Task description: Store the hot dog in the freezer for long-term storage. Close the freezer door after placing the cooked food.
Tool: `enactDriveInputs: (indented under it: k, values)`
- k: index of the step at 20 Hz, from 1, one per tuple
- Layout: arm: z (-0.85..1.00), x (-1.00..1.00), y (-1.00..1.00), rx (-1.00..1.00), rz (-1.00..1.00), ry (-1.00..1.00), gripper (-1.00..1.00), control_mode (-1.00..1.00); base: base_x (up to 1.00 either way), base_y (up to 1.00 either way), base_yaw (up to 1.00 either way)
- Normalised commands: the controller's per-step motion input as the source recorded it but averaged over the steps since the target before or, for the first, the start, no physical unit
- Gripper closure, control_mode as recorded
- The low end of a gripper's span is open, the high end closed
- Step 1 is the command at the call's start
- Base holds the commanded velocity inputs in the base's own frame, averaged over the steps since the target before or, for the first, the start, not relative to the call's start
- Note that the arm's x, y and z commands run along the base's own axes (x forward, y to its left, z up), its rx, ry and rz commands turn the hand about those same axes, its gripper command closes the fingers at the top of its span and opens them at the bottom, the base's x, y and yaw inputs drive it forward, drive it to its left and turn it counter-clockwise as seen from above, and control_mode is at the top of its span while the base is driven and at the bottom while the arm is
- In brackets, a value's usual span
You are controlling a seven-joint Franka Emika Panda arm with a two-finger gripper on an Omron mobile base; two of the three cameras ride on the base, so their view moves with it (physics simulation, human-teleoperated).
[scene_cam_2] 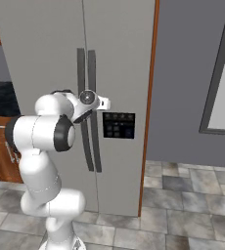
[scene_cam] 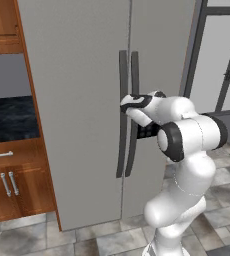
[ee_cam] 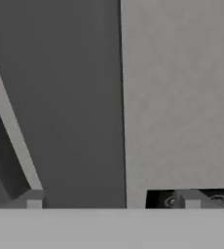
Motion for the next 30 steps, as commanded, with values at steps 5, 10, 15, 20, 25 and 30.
enactDriveInputs:
  k: [5,10,15,20,25,30]
  values:
    - [0.47,0.33,0.00,0.00,-0.17,0.02,-1.00,-1.00,0.00,0.00,0.00]
    - [0.45,0.48,0.00,0.00,-0.21,0.03,-1.00,-1.00,0.00,0.00,0.00]
    - [0.55,0.53,0.00,0.00,-0.19,0.11,-1.00,-1.00,0.00,0.00,0.00]
    - [0.65,0.52,0.00,0.00,-0.11,0.14,-1.00,-1.00,0.00,0.00,0.00]
    - [0.57,0.51,0.00,0.00,-0.03,0.19,-1.00,-1.00,0.00,0.00,0.00]
    - [0.44,0.56,0.00,0.00,0.00,0.28,-1.00,-1.00,0.00,0.00,0.00]
